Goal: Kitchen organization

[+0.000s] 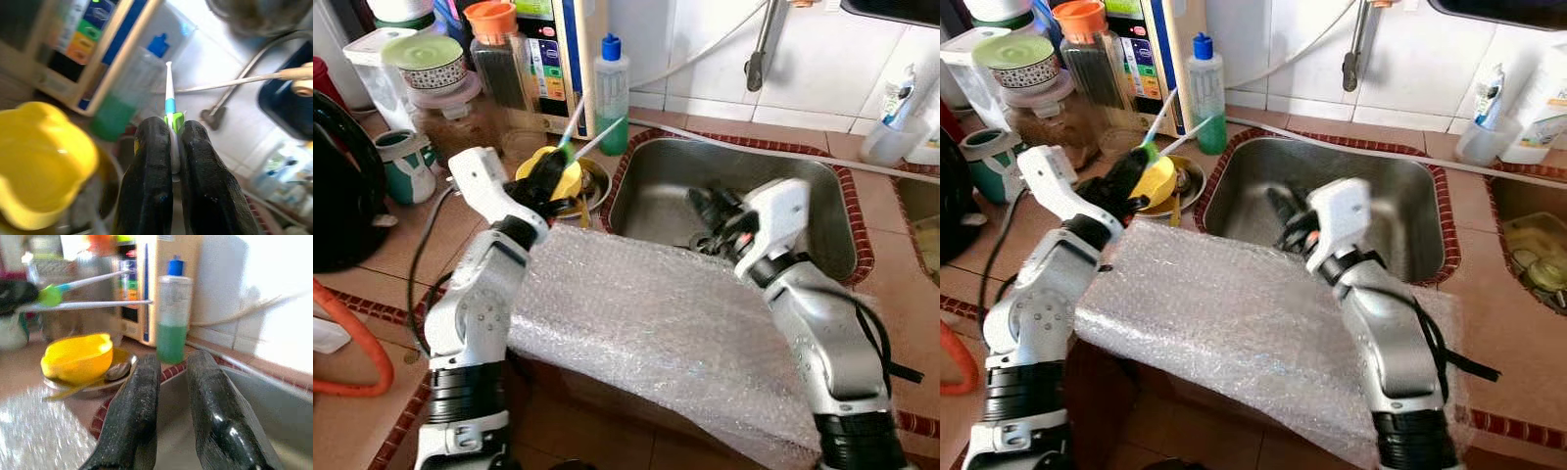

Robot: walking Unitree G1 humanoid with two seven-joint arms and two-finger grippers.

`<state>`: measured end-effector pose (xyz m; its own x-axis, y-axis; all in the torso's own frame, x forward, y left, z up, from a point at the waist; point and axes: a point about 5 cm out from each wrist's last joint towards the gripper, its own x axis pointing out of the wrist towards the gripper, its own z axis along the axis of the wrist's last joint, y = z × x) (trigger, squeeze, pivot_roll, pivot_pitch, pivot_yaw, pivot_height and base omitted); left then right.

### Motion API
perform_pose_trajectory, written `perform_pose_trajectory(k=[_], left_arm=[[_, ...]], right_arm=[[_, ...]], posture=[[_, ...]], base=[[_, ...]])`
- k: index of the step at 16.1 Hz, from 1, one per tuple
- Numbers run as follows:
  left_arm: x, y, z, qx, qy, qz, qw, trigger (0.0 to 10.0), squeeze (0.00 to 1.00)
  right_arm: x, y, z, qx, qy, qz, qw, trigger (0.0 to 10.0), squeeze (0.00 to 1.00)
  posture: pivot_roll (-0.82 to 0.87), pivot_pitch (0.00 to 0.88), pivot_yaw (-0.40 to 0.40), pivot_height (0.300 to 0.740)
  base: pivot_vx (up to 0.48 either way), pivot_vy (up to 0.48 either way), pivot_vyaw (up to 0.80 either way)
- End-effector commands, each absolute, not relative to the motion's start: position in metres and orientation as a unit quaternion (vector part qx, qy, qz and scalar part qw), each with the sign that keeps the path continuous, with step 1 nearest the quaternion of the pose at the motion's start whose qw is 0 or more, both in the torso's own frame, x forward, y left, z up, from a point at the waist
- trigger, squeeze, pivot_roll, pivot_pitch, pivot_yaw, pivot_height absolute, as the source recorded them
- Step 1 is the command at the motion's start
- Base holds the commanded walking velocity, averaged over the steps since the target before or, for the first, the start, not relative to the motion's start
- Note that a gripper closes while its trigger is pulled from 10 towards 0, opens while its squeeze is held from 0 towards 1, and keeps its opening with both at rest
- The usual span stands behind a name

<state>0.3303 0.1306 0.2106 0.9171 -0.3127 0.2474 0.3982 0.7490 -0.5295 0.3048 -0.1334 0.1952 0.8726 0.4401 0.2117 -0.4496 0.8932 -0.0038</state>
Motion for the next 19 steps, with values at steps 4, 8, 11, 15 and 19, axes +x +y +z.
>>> perform_pose_trajectory(k=[4, 8, 11, 15, 19], left_arm=[[0.324, 0.103, 0.218, -0.306, -0.074, -0.271, 0.91, 0.0, 0.0], [0.321, 0.078, 0.214, -0.335, -0.047, -0.314, 0.887, 0.0, 0.0], [0.316, 0.067, 0.214, -0.332, -0.046, -0.338, 0.879, 0.0, 0.0], [0.314, 0.066, 0.211, -0.335, -0.042, -0.338, 0.878, 0.0, 0.0], [0.314, 0.067, 0.212, -0.333, -0.043, -0.338, 0.879, 0.0, 0.0]], right_arm=[[0.312, -0.13, 0.205, 0.179, -0.086, 0.22, 0.955, 10.0, 0.0], [0.312, -0.116, 0.217, 0.257, -0.079, 0.253, 0.929, 10.0, 0.0], [0.31, -0.111, 0.22, 0.3, -0.071, 0.275, 0.911, 10.0, 1.0], [0.308, -0.113, 0.22, 0.309, -0.067, 0.269, 0.91, 10.0, 1.0], [0.306, -0.116, 0.222, 0.331, -0.072, 0.272, 0.901, 10.0, 1.0]], posture=[[-0.05, 0.051, 0.054, 0.74], [-0.05, 0.052, 0.05, 0.74], [-0.05, 0.053, 0.049, 0.74], [-0.05, 0.058, 0.047, 0.74], [-0.05, 0.055, 0.046, 0.74]], base=[[0.0, 0.0, 0.0], [0.0, 0.0, 0.0], [0.0, 0.0, 0.0], [0.0, 0.0, 0.0], [0.0, 0.0, 0.0]])
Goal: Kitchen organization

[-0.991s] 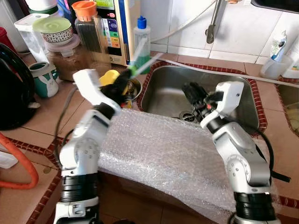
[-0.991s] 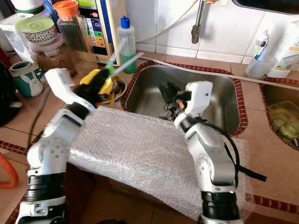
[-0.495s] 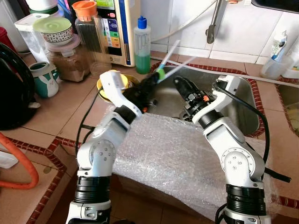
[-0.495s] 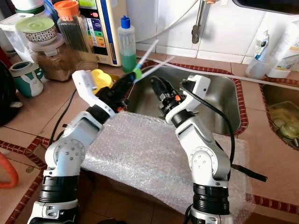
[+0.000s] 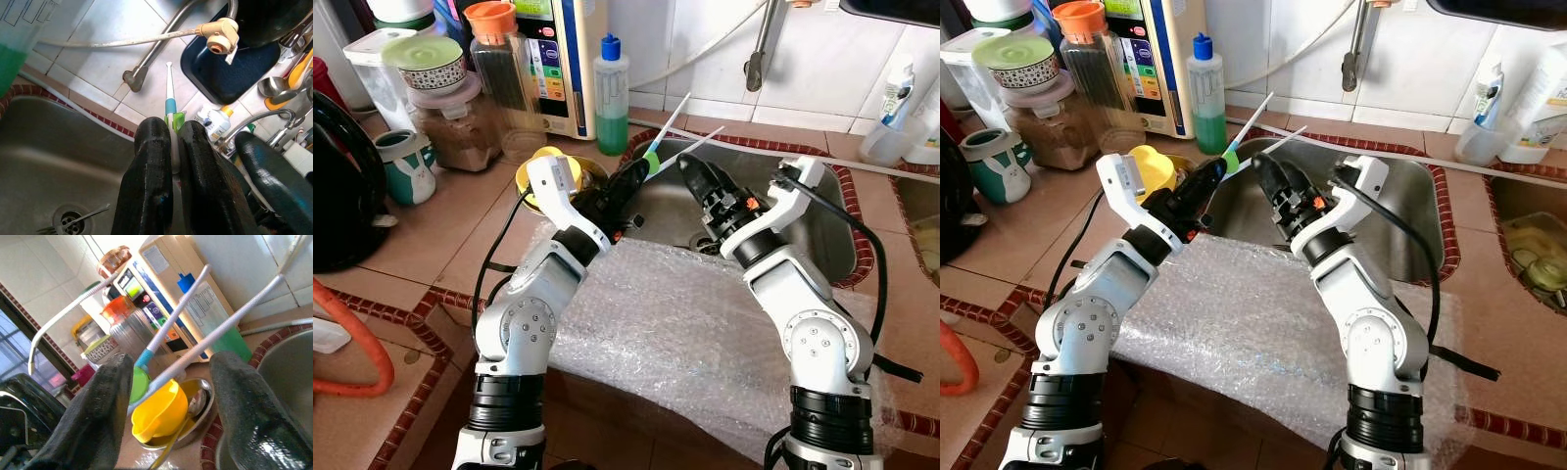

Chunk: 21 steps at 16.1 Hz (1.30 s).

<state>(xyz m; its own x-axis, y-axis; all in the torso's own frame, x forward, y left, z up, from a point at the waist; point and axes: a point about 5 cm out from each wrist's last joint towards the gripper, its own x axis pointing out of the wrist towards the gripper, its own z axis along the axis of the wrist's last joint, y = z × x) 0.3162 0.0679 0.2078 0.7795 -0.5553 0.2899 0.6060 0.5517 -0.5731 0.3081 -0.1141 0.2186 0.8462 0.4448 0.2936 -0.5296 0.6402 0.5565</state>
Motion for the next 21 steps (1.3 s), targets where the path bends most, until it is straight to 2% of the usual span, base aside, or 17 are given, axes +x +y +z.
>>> perform_pose_trajectory(k=[1, 12, 13, 19, 20, 21], left_arm=[[0.314, 0.067, 0.211, -0.333, -0.044, -0.339, 0.879, 0.0, 0.0], [0.308, 0.061, 0.216, -0.336, -0.043, -0.37, 0.865, 0.0, 0.0], [0.306, 0.058, 0.216, -0.337, -0.04, -0.382, 0.86, 0.0, 0.0], [0.304, 0.056, 0.216, -0.34, -0.034, -0.396, 0.852, 0.0, 0.0], [0.303, 0.057, 0.216, -0.34, -0.033, -0.397, 0.852, 0.0, 0.0], [0.303, 0.057, 0.216, -0.34, -0.033, -0.396, 0.852, 0.0, 0.0]], right_arm=[[0.306, -0.115, 0.222, 0.333, -0.07, 0.272, 0.9, 10.0, 1.0], [0.311, -0.113, 0.217, 0.352, -0.056, 0.261, 0.897, 10.0, 1.0], [0.314, -0.111, 0.214, 0.359, -0.051, 0.258, 0.895, 10.0, 0.0], [0.331, -0.108, 0.21, 0.395, -0.053, 0.232, 0.887, 10.0, 0.0], [0.333, -0.108, 0.211, 0.401, -0.058, 0.233, 0.884, 8.9, 0.0], [0.334, -0.108, 0.212, 0.401, -0.059, 0.233, 0.884, 10.0, 0.0]], posture=[[-0.05, 0.055, 0.046, 0.74], [-0.05, 0.056, 0.049, 0.74], [-0.06, 0.058, 0.051, 0.74], [-0.05, 0.061, 0.054, 0.74], [-0.04, 0.061, 0.054, 0.74], [-0.04, 0.061, 0.053, 0.74]], base=[[0.0, 0.0, 0.0], [0.0, 0.0, 0.0], [0.0, 0.0, 0.0], [0.0, 0.0, 0.0], [0.0, 0.0, 0.0], [0.0, 0.0, 0.0]])
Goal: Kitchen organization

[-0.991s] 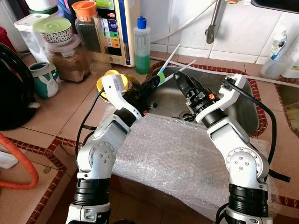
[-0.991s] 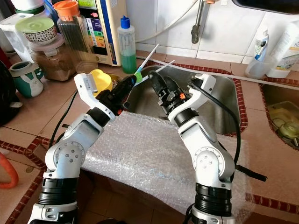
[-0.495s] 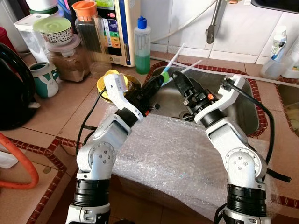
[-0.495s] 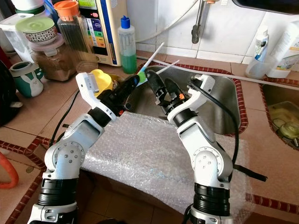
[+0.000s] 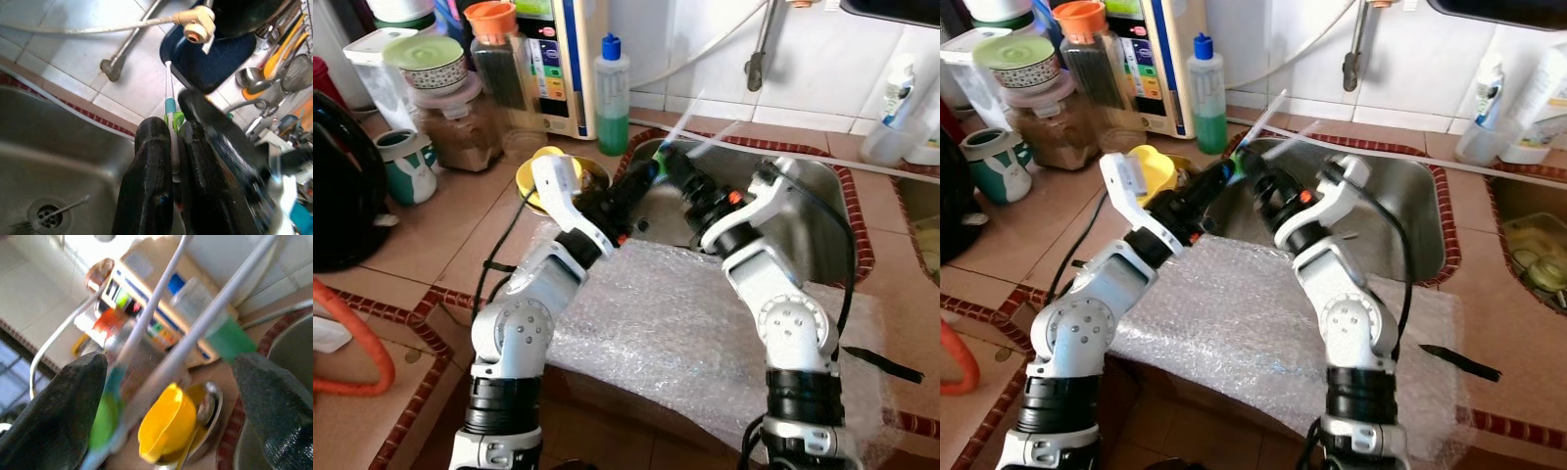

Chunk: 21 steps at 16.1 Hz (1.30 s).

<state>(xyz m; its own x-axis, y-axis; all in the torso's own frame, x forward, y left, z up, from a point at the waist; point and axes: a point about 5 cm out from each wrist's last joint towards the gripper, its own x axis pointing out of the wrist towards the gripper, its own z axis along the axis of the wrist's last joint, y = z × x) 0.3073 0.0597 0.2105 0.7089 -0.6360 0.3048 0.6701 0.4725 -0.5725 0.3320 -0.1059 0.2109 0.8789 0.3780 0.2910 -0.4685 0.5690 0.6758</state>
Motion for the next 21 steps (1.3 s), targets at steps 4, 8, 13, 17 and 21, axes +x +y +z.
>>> perform_pose_trajectory(k=[4, 8, 13, 17, 21], left_arm=[[0.3048, 0.0592, 0.2161, -0.342, -0.033, -0.392, 0.853, 0.0, 0.0], [0.3051, 0.0596, 0.2166, -0.342, -0.033, -0.391, 0.854, 0.0, 0.0], [0.3056, 0.0601, 0.2157, -0.341, -0.033, -0.389, 0.855, 0.0, 0.0], [0.3055, 0.0597, 0.2152, -0.342, -0.032, -0.387, 0.856, 0.0, 0.0], [0.3055, 0.0598, 0.2141, -0.338, -0.03, -0.387, 0.857, 0.0, 0.0]], right_arm=[[0.339, -0.1097, 0.2142, 0.415, -0.068, 0.227, 0.879, 10.0, 0.0], [0.3416, -0.1123, 0.2133, 0.441, -0.071, 0.22, 0.867, 0.0, 0.0], [0.3432, -0.1144, 0.2132, 0.453, -0.073, 0.215, 0.862, 0.0, 0.0], [0.3441, -0.1156, 0.2134, 0.456, -0.072, 0.212, 0.861, 0.0, 0.0], [0.3455, -0.1167, 0.213, 0.455, -0.071, 0.208, 0.863, 0.0, 0.0]], posture=[[-0.04, 0.061, 0.053, 0.74], [-0.04, 0.062, 0.051, 0.74], [-0.04, 0.062, 0.05, 0.74], [-0.05, 0.063, 0.048, 0.74], [-0.04, 0.06, 0.046, 0.74]], base=[[0.0, 0.0, 0.0], [0.0, 0.0, 0.0], [0.0, 0.0, 0.0], [0.0, 0.0, 0.0], [0.0, 0.0, 0.0]])
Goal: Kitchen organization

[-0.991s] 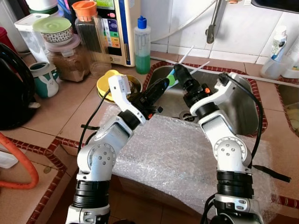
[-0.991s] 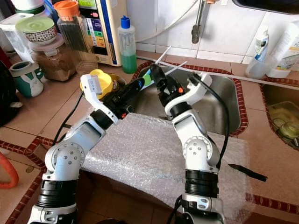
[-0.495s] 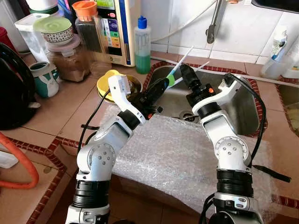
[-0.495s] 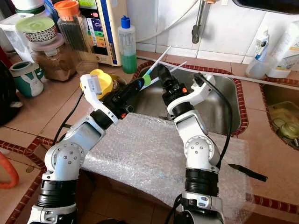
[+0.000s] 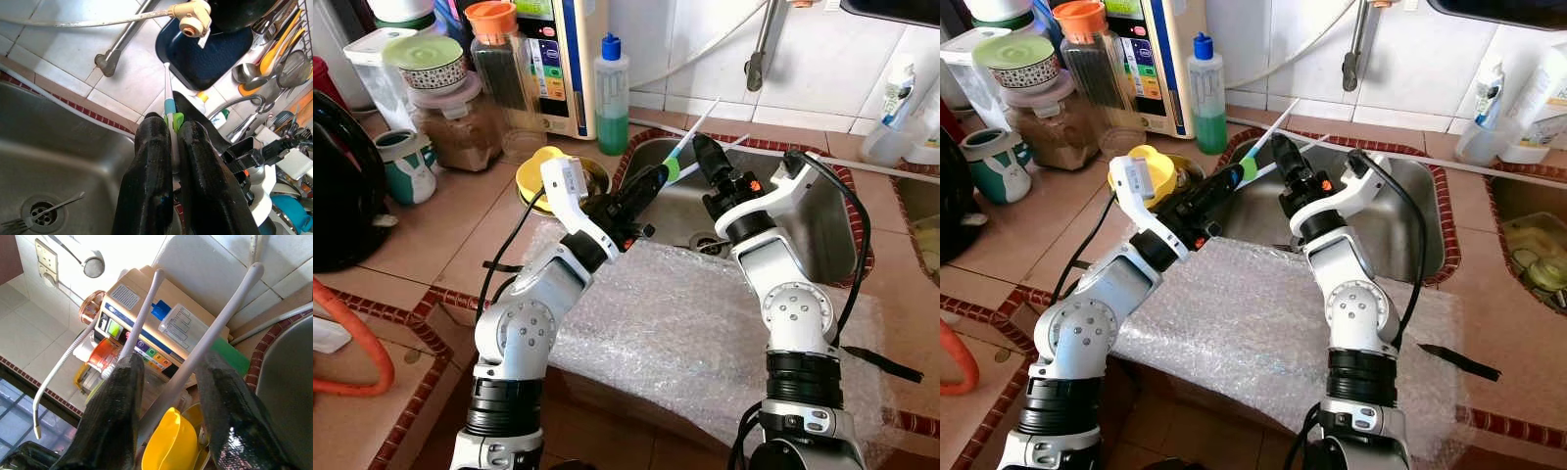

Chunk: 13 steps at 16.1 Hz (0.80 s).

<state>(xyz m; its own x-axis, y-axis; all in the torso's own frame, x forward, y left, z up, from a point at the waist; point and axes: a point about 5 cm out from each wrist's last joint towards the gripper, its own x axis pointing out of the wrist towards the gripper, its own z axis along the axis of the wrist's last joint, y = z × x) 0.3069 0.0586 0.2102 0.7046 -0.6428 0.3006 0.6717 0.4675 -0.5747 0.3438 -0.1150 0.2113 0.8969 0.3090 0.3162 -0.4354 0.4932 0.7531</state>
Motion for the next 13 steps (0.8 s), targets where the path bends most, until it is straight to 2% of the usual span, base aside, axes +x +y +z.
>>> perform_pose_trajectory(k=[1, 2, 3, 4, 6, 13], left_arm=[[0.306, 0.06, 0.214, -0.337, -0.03, -0.386, 0.858, 0.0, 0.0], [0.306, 0.061, 0.213, -0.332, -0.029, -0.382, 0.862, 0.0, 0.0], [0.307, 0.061, 0.212, -0.323, -0.027, -0.38, 0.866, 6.5, 0.0], [0.306, 0.061, 0.212, -0.323, -0.026, -0.381, 0.866, 10.0, 0.0], [0.307, 0.061, 0.21, -0.318, -0.024, -0.374, 0.871, 10.0, 1.0], [0.311, 0.063, 0.21, -0.315, -0.029, -0.356, 0.879, 10.0, 1.0]], right_arm=[[0.346, -0.117, 0.213, 0.455, -0.071, 0.208, 0.863, 0.0, 0.0], [0.346, -0.117, 0.213, 0.454, -0.071, 0.207, 0.863, 0.0, 0.0], [0.346, -0.117, 0.213, 0.454, -0.071, 0.207, 0.864, 0.0, 0.0], [0.346, -0.117, 0.213, 0.452, -0.072, 0.204, 0.865, 0.0, 0.0], [0.348, -0.119, 0.214, 0.44, -0.078, 0.189, 0.874, 0.0, 0.0], [0.352, -0.128, 0.209, 0.429, -0.08, 0.144, 0.888, 0.0, 0.0]], posture=[[-0.04, 0.06, 0.046, 0.74], [-0.04, 0.059, 0.045, 0.74], [-0.04, 0.055, 0.044, 0.74], [-0.04, 0.056, 0.045, 0.74], [-0.04, 0.056, 0.043, 0.74], [-0.04, 0.057, 0.047, 0.74]], base=[[0.0, 0.0, 0.0], [0.0, 0.0, 0.0], [0.0, 0.0, 0.0], [0.0, 0.0, 0.0], [0.0, 0.0, 0.0], [0.0, 0.0, 0.0]])
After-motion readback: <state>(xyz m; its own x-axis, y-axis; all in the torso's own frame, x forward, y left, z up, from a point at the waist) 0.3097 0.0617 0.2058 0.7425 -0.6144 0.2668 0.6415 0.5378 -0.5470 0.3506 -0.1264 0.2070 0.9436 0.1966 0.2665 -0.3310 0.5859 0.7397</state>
